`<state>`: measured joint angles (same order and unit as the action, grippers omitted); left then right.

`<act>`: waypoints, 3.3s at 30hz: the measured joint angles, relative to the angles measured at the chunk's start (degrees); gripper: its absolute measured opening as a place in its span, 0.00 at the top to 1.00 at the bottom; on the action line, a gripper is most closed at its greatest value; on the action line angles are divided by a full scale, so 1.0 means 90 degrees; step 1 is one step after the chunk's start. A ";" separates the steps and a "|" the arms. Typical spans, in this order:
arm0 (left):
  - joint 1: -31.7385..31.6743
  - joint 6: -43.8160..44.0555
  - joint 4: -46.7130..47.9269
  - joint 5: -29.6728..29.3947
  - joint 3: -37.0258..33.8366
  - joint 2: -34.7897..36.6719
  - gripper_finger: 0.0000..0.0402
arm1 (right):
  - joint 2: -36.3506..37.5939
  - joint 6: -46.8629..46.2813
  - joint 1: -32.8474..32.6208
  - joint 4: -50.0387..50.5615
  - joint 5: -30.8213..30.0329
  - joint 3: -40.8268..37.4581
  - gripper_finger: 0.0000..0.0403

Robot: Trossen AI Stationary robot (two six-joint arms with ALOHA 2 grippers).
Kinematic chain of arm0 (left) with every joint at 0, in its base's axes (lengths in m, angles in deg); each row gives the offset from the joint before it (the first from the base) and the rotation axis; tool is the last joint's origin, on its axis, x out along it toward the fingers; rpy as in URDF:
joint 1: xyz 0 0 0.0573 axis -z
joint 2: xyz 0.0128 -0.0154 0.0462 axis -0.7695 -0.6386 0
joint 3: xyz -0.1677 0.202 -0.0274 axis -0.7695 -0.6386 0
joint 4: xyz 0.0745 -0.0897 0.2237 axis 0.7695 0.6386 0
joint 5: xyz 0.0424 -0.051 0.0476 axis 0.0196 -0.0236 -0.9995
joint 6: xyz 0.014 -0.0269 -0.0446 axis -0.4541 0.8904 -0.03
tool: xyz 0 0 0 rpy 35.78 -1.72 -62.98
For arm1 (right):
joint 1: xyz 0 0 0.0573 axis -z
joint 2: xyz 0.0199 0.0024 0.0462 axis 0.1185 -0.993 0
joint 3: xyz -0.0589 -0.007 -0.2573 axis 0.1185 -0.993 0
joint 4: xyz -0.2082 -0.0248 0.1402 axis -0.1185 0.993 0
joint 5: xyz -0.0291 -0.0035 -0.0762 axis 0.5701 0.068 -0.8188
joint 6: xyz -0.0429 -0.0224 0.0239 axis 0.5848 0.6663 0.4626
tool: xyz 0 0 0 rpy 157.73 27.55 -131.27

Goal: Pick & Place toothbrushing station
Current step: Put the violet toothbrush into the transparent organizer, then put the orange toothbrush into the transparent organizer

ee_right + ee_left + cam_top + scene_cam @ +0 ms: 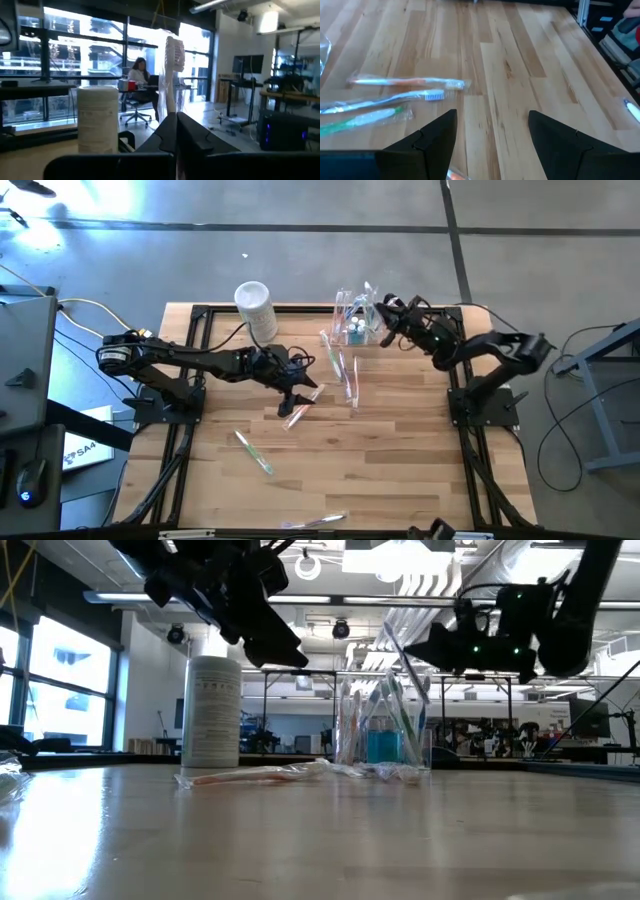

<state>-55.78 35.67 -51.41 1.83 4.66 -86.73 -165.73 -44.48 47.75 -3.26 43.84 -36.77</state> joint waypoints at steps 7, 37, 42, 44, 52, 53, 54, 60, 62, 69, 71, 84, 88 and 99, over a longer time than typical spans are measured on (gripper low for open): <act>0.0000 -0.0051 0.0126 0.0001 0.0000 0.0000 0.40 | -0.0942 -0.0122 0.0078 -0.0010 0.0001 0.0400 0.99; 0.0000 -0.0165 0.0132 0.0006 0.0000 0.0000 0.40 | -0.1571 -0.0845 -0.0221 0.0060 -0.0817 0.0055 0.99; 0.0000 -0.0165 0.0133 0.0006 0.0000 0.0000 0.40 | -0.1571 -0.0752 -0.0219 -0.0010 -0.0991 -0.0291 0.99; 0.0000 -0.0165 0.0133 0.0006 0.0000 0.0000 0.40 | -0.1571 -0.0831 -0.0219 -0.0003 -0.1147 -0.0388 0.99; 0.0000 -0.0175 0.0131 0.0006 0.0000 0.0000 0.40 | -0.1571 -0.0926 -0.0425 0.0006 -0.1684 -0.0689 0.99; 0.0000 -0.0175 0.0131 0.0006 0.0000 0.0000 0.40 | -0.1571 -0.0998 -0.0448 0.0015 -0.1753 -0.0695 0.99; 0.0000 -0.0175 0.0131 0.0006 0.0000 0.0000 0.40 | -0.1571 -0.1035 -0.0469 0.0026 -0.1802 -0.0694 0.99; 0.0000 -0.0170 0.0131 0.0006 0.0000 0.0000 0.40 | -0.1513 -0.1087 -0.0607 0.0027 -0.1828 -0.0696 0.99; 0.0000 -0.0170 0.0131 0.0006 0.0000 0.0000 0.40 | -0.1355 -0.1087 -0.0617 0.0035 -0.1820 -0.0696 0.99; 0.0000 -0.0170 0.0131 0.0006 0.0000 0.0000 0.40 | -0.0386 -0.1068 -0.0744 0.0685 -0.1796 -0.0696 0.92; -0.0001 -0.0170 0.0131 0.0006 0.0000 0.0000 0.40 | -0.0076 -0.1068 -0.0789 0.1045 -0.1794 -0.0696 0.85; -0.0002 0.0191 0.1065 0.0007 0.0000 0.0000 0.40 | 0.2094 -0.0172 -0.1916 0.2852 -0.1319 -0.0696 0.37; 0.0000 0.0471 0.1291 0.0006 -0.0002 0.0000 0.40 | 0.2459 -0.0065 -0.2447 0.3134 -0.1336 -0.0696 0.36; 0.0079 0.2371 0.1156 -0.1149 -0.0002 -0.0568 0.40 | 0.2695 0.0324 -0.3302 0.3175 -0.1343 -0.0696 0.37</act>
<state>-55.08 57.01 -41.01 -8.51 4.63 -91.85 -141.48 -41.56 18.04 25.32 31.75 -43.03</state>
